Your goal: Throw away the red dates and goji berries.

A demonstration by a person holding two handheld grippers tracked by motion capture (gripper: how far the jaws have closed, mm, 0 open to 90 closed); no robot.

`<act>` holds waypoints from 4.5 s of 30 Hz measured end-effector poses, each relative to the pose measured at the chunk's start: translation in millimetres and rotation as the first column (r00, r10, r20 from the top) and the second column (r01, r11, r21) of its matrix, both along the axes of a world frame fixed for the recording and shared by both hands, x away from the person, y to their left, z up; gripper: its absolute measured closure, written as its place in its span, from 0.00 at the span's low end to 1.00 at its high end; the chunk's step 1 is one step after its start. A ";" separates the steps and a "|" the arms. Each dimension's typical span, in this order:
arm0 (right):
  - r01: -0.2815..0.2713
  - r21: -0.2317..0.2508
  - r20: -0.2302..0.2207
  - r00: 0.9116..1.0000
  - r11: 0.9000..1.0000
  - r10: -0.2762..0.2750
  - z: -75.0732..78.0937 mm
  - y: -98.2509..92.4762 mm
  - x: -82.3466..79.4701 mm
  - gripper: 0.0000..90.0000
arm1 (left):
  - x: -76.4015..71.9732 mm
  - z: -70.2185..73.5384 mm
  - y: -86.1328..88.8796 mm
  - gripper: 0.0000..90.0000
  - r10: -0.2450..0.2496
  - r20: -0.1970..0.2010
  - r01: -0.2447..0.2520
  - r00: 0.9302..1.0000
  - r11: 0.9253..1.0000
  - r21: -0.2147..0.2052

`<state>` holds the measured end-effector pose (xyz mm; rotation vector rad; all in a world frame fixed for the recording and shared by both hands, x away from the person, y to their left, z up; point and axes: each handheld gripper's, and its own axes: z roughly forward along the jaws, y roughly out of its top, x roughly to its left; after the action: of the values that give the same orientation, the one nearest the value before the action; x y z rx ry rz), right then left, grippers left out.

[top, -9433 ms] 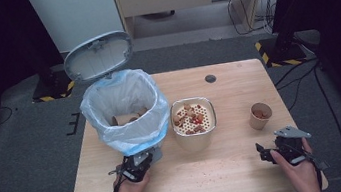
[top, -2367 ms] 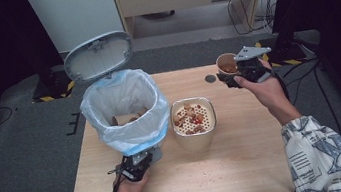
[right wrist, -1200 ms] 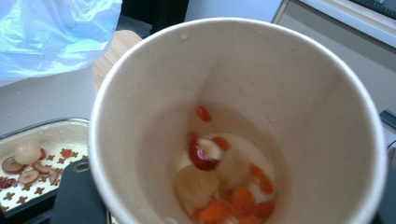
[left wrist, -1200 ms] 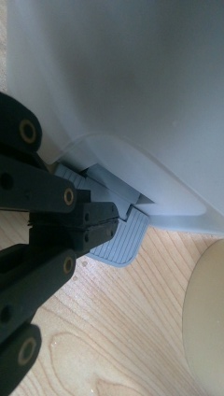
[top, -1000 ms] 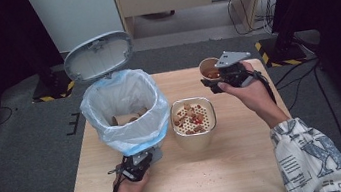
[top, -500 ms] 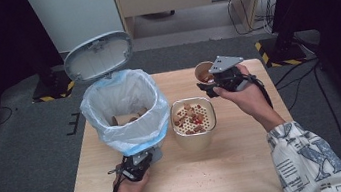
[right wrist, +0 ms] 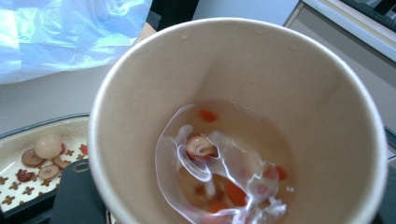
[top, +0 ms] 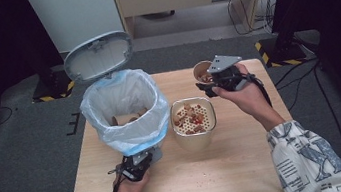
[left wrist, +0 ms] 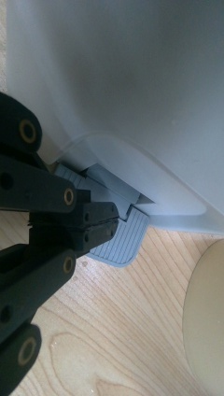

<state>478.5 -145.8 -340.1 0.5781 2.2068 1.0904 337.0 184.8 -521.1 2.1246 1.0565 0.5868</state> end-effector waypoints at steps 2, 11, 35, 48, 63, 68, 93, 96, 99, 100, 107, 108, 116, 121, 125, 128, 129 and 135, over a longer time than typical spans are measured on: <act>-0.004 -0.007 0.005 1.000 1.000 0.004 1.0 0.8 -0.2 0.34 | 0.0 0.0 -0.1 0.99 0.000 0.000 0.000 1.000 1.000 0.000; -0.009 -0.088 0.075 0.997 0.996 0.015 6.6 9.5 -6.5 0.34 | -0.1 0.0 0.0 0.99 0.000 0.000 0.000 1.000 1.000 0.000; -0.013 -0.251 0.197 0.978 0.968 0.064 15.6 14.3 -17.0 0.34 | -0.1 -0.5 -0.9 0.99 0.006 0.003 -0.005 1.000 1.000 -0.011; -0.003 -0.299 0.202 0.977 0.954 0.067 9.7 11.9 -15.5 0.34 | 0.1 -0.6 -1.5 0.99 0.006 0.004 -0.006 1.000 1.000 -0.016; 0.013 -0.390 0.258 0.961 0.921 0.096 9.5 16.7 -20.7 0.34 | 0.0 -0.6 -1.5 0.99 0.010 0.004 -0.010 1.000 1.000 -0.015; 0.013 -0.400 0.261 0.960 0.916 0.101 10.6 17.1 -21.9 0.34 | -0.2 -0.1 -0.9 0.99 0.014 0.001 -0.014 1.000 1.000 -0.004; 0.045 -0.446 0.329 0.937 0.894 0.117 34.8 19.1 -27.0 0.34 | 0.7 -0.1 -0.3 0.99 -0.001 0.005 0.001 1.000 1.000 0.000; 0.053 -0.447 0.338 0.934 0.893 0.114 39.4 19.3 -27.6 0.34 | 0.7 -0.1 -0.3 0.99 -0.001 0.004 0.001 1.000 1.000 0.000; 0.054 -0.448 0.345 0.931 0.893 0.117 43.2 19.9 -27.9 0.34 | 0.7 -0.1 -0.3 0.99 -0.001 0.004 0.001 1.000 1.000 -0.001; 0.053 -0.452 0.347 0.930 0.891 0.121 44.3 20.1 -27.9 0.34 | 0.8 -0.1 -0.3 0.99 -0.001 0.004 0.001 1.000 1.000 -0.001; 0.059 -0.472 0.359 0.924 0.880 0.131 47.6 22.0 -28.4 0.34 | 0.5 0.1 -0.5 0.99 0.003 0.002 -0.003 1.000 1.000 -0.001; 0.061 -0.475 0.363 0.922 0.878 0.133 48.1 22.4 -28.8 0.34 | 0.5 0.1 -0.6 0.99 0.004 0.003 -0.004 1.000 1.000 -0.002; 0.066 -0.479 0.376 0.917 0.875 0.136 53.5 22.6 -29.8 0.34 | 0.8 -0.1 -0.5 0.99 0.000 0.004 0.000 1.000 1.000 -0.001; 0.067 -0.484 0.380 0.914 0.872 0.140 55.7 22.7 -29.6 0.34 | 0.9 0.0 -0.4 0.99 -0.001 0.004 0.001 1.000 1.000 0.000; 0.070 -0.489 0.385 0.912 0.870 0.143 56.7 23.1 -30.0 0.34 | 0.9 0.0 -0.4 0.99 -0.001 0.004 0.001 1.000 1.000 -0.001; 0.075 -0.490 0.393 0.908 0.869 0.143 56.8 23.5 -30.1 0.34 | 0.9 0.0 -0.4 0.99 -0.001 0.003 0.001 1.000 1.000 -0.001; 0.078 -0.491 0.396 0.907 0.868 0.142 56.9 23.8 -30.3 0.34 | 1.0 0.0 -0.3 0.99 -0.001 0.003 0.001 1.000 1.000 -0.001; 0.069 -0.494 0.389 0.909 0.867 0.149 55.9 26.1 -30.7 0.34 | 0.9 0.0 -0.3 0.99 0.000 0.003 0.000 1.000 1.000 -0.002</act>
<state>447.8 -119.7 -284.2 0.0554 2.0018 0.5455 337.9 184.5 -521.1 2.1218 1.0554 0.5884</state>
